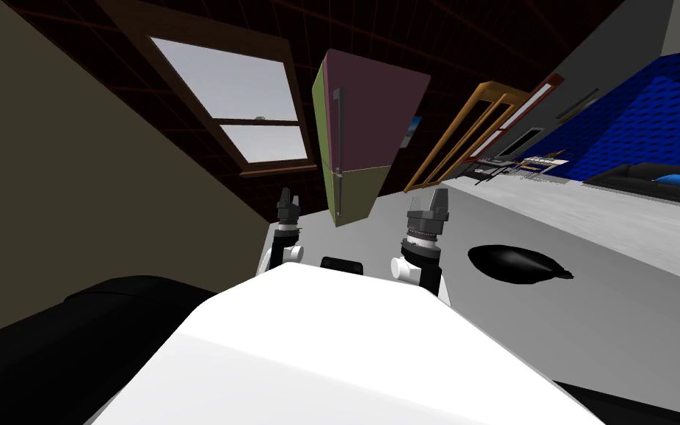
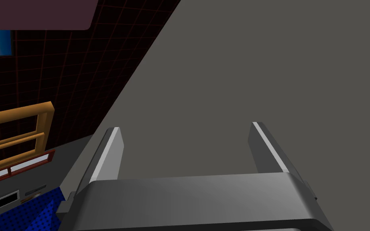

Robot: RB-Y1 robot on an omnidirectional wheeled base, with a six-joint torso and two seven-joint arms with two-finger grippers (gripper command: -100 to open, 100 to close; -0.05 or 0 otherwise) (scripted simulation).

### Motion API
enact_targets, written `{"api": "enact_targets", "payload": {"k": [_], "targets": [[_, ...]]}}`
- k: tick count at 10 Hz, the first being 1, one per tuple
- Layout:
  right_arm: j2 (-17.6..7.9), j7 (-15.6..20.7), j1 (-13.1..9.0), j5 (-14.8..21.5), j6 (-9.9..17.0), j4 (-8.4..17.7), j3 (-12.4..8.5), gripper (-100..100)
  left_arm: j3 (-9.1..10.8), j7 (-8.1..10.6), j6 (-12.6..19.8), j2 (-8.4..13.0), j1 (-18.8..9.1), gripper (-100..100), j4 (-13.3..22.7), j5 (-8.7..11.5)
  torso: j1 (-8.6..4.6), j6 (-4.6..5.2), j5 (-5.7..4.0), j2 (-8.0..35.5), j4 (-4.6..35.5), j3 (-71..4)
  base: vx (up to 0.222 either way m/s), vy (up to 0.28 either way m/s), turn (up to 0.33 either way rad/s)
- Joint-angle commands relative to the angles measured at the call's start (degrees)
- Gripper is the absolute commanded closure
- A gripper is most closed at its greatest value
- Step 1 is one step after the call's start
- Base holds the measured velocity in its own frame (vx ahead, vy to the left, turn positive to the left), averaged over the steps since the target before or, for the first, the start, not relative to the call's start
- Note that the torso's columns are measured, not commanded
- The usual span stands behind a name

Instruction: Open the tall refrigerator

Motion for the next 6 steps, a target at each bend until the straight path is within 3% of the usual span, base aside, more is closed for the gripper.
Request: {"api": "enact_targets", "payload": {"k": [1,6], "targets": [[0.0,0.0,0.0,0.0,0.0,0.0,0.0,0,0.0,0.0,0.0,0.0,0.0,0,0.0,0.0,0.0,0.0,0.0,2.32,2.35,-4.67,0.0,0.0,0.0],[0.0,0.0,0.0,0.0,0.0,-0.01,0.0,0,0.0,0.0,0.0,0.0,0.0,0,-0.01,0.0,0.0,0.0,0.0,22.69,22.68,-45.36,0.0,0.0,0.0]]}}
